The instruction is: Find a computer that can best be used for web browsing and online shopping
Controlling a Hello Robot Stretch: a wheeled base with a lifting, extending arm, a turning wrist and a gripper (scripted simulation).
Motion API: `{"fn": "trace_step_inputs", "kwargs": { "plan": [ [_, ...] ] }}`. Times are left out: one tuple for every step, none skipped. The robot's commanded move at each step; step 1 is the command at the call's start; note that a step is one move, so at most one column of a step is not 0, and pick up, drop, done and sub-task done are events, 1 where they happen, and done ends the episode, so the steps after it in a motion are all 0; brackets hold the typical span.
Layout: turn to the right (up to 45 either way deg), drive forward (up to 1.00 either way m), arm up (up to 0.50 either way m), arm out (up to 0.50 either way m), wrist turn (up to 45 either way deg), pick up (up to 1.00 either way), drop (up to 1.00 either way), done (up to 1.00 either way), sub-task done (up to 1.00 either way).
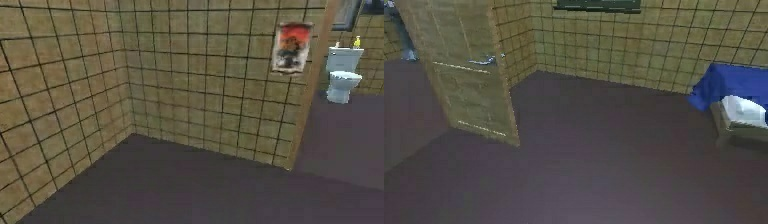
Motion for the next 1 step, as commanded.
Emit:
{"fn": "trace_step_inputs", "kwargs": {
  "plan": [
    [0.0,0.80,0.00,0.00,0.0,0.00,0.00,0.00,0.00]
  ]
}}
